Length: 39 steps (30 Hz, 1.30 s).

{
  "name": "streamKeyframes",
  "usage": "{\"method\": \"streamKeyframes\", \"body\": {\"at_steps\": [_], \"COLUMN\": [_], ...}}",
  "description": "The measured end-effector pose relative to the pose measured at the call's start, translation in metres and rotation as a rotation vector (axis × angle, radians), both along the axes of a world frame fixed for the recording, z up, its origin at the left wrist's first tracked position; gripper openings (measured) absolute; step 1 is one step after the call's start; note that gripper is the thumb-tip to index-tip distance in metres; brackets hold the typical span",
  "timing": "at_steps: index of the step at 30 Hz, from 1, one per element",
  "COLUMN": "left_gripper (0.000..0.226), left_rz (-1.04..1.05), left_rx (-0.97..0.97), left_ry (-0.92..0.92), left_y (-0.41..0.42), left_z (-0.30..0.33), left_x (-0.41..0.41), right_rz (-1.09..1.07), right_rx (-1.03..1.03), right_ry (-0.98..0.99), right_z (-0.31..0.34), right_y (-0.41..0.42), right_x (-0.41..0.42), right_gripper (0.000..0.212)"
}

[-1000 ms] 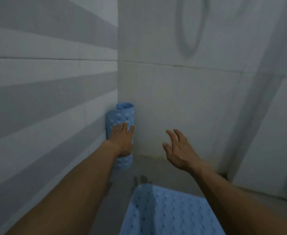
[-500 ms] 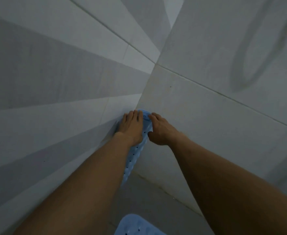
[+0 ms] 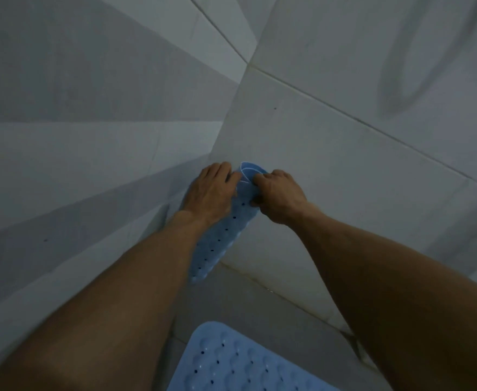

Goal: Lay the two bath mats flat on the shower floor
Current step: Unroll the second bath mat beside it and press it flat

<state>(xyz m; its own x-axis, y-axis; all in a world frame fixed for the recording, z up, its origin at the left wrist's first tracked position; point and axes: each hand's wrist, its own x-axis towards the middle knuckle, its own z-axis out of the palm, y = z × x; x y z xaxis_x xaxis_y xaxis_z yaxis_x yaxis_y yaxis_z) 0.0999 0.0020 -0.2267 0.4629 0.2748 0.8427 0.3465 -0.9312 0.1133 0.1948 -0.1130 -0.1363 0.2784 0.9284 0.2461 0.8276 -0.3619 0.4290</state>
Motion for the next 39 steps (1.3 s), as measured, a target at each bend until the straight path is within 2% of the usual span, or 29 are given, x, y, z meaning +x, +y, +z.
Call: {"method": "streamKeyframes", "body": {"at_steps": [5, 9, 12, 17, 19, 23, 28, 32, 35, 37, 39], "left_gripper": [0.025, 0.021, 0.024, 0.024, 0.022, 0.021, 0.02, 0.039, 0.048, 0.041, 0.034], "left_rz": [-0.116, -0.262, -0.407, -0.601, -0.605, -0.542, -0.451, -0.34, -0.251, -0.247, -0.269], "left_rx": [-0.092, -0.158, -0.117, -0.021, 0.0, 0.021, 0.088, 0.143, 0.115, 0.036, -0.068], "left_ry": [-0.059, -0.035, 0.129, 0.481, 0.556, 0.627, 0.733, 0.827, 0.912, 1.014, 1.016], "left_y": [-0.045, -0.097, -0.135, -0.195, -0.215, -0.238, -0.258, -0.282, -0.297, -0.305, -0.309], "left_z": [0.028, 0.048, 0.058, 0.076, 0.081, 0.091, 0.101, 0.115, 0.124, 0.122, 0.11], "left_x": [0.015, 0.029, 0.033, 0.037, 0.039, 0.045, 0.051, 0.052, 0.049, 0.043, 0.034], "right_rz": [-0.119, -0.26, -0.294, -0.384, -0.41, -0.417, -0.526, -0.585, -0.532, -0.45, -0.372], "right_rx": [-0.024, 0.039, 0.116, 0.158, 0.182, 0.136, 0.059, 0.004, 0.001, 0.043, 0.125], "right_ry": [0.06, 0.306, 0.404, 0.513, 0.577, 0.621, 0.462, 0.371, 0.324, 0.334, 0.402], "right_z": [0.034, 0.053, 0.049, 0.032, 0.028, 0.026, 0.025, 0.022, 0.02, 0.017, 0.01], "right_y": [-0.059, -0.129, -0.186, -0.268, -0.296, -0.343, -0.373, -0.379, -0.383, -0.385, -0.388], "right_x": [-0.002, -0.004, -0.005, 0.01, 0.012, 0.013, 0.026, 0.039, 0.048, 0.053, 0.056], "right_gripper": [0.043, 0.05, 0.053, 0.031, 0.033, 0.053, 0.051, 0.06, 0.054, 0.051, 0.053]}}
